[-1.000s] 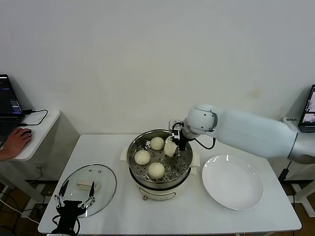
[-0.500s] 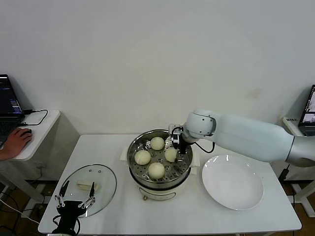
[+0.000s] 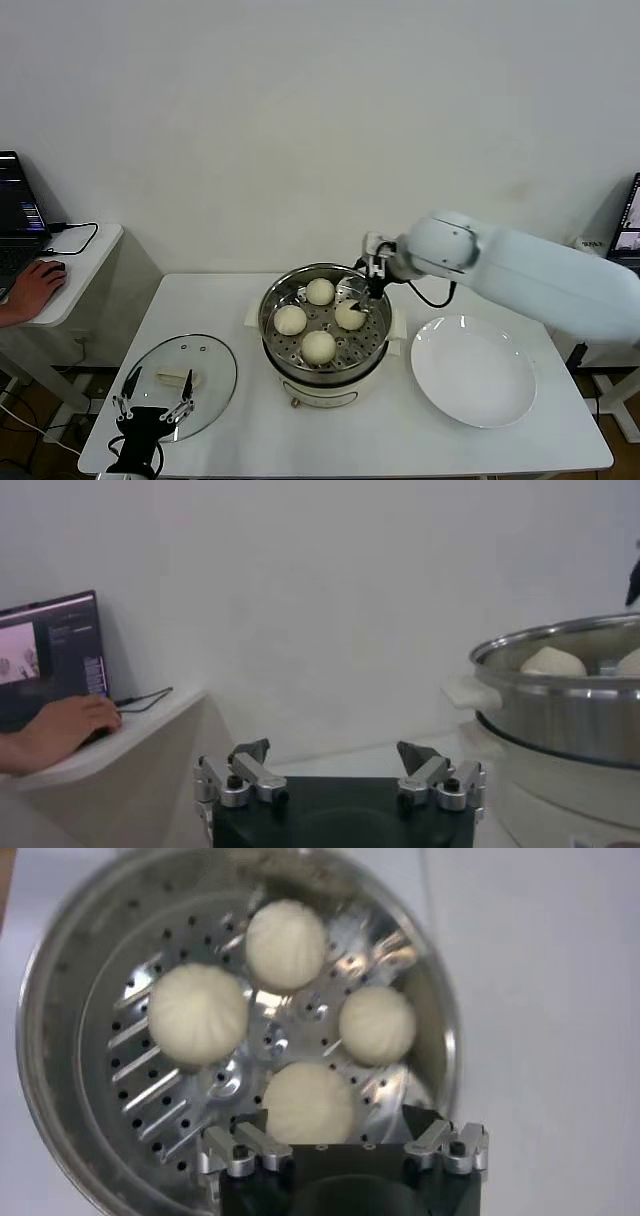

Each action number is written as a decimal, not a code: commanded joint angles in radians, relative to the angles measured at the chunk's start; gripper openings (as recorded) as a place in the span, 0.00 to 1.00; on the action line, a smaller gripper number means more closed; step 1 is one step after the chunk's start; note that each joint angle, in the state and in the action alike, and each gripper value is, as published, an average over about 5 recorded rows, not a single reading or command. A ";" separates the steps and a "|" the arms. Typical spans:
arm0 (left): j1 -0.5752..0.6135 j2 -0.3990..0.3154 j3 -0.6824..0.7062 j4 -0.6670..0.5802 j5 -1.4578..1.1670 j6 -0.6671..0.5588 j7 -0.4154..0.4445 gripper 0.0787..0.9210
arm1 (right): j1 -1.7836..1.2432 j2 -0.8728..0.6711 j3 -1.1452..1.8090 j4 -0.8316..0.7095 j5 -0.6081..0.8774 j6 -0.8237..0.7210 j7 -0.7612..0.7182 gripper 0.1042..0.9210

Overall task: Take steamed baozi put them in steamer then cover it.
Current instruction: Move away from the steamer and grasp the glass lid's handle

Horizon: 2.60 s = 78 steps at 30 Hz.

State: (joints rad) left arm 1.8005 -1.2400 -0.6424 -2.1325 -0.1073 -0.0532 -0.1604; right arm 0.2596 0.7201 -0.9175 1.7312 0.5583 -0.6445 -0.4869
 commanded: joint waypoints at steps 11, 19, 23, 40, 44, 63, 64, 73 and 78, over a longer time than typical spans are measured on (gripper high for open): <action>-0.019 -0.031 0.036 0.051 0.018 -0.051 -0.001 0.88 | -1.661 0.184 1.575 0.183 -0.265 0.785 0.355 0.88; -0.078 -0.033 0.038 0.139 0.245 -0.128 -0.064 0.88 | -1.881 0.565 1.765 0.169 -0.374 0.925 0.261 0.88; -0.102 -0.013 0.010 0.221 0.543 -0.142 -0.111 0.88 | -1.973 0.640 1.780 0.192 -0.394 0.919 0.280 0.88; -0.133 0.187 -0.117 0.532 1.316 -0.189 -0.204 0.88 | -2.006 0.746 1.846 0.151 -0.405 0.909 0.393 0.88; -0.215 0.234 -0.098 0.605 1.333 -0.205 -0.194 0.88 | -1.998 0.760 1.844 0.142 -0.412 0.909 0.394 0.88; -0.343 0.311 0.002 0.672 1.330 -0.231 -0.169 0.88 | -2.001 0.808 1.837 0.143 -0.425 0.920 0.393 0.88; -0.343 0.311 0.007 0.671 1.330 -0.232 -0.166 0.88 | -2.001 0.809 1.837 0.143 -0.425 0.920 0.393 0.88; -0.381 0.303 0.040 0.675 1.323 -0.235 -0.151 0.88 | -2.001 0.807 1.837 0.140 -0.424 0.918 0.389 0.88; -0.421 0.303 0.059 0.689 1.302 -0.238 -0.137 0.88 | -2.001 0.807 1.834 0.134 -0.426 0.919 0.387 0.88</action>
State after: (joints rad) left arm 1.4413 -0.9474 -0.6161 -1.4682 1.2002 -0.2874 -0.3117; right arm -1.7371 1.5201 0.9148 1.8687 0.1347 0.2721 -0.0997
